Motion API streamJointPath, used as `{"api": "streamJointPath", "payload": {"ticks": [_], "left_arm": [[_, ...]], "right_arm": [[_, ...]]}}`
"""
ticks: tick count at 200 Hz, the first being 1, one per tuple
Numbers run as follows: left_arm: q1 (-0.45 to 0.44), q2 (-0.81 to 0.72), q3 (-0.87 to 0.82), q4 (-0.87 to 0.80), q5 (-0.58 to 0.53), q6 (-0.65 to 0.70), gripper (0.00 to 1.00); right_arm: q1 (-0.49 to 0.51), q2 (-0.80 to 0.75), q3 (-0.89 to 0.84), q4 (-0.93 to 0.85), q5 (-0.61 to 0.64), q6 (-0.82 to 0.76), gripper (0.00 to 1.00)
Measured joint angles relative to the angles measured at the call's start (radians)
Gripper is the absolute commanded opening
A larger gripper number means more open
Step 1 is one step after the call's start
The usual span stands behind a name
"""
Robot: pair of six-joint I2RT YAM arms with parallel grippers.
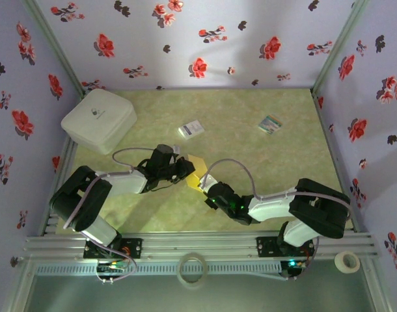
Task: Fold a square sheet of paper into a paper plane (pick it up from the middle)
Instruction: Fourth fold the wing at the center of the table.
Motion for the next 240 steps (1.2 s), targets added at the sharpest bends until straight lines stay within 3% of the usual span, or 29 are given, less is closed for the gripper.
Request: {"api": "streamJointPath", "payload": {"ticks": [23, 74, 121, 181, 240], "left_arm": [[0.001, 0.000, 0.000, 0.000, 0.000, 0.000, 0.11], [0.004, -0.021, 0.000, -0.034, -0.017, 0.014, 0.36], [0.021, -0.154, -0.020, -0.112, -0.099, 0.026, 0.45], [0.046, -0.221, -0.037, -0.183, -0.156, 0.035, 0.44], [0.046, -0.195, -0.038, -0.166, -0.135, 0.045, 0.27]], "right_arm": [[0.000, 0.000, 0.000, 0.000, -0.007, 0.007, 0.14], [-0.011, 0.009, 0.000, 0.001, -0.053, 0.057, 0.09], [-0.069, 0.026, 0.000, 0.017, -0.154, 0.152, 0.07], [-0.138, 0.060, -0.002, 0.070, -0.285, 0.261, 0.06], [-0.218, 0.064, -0.022, 0.126, -0.426, 0.373, 0.06]]}}
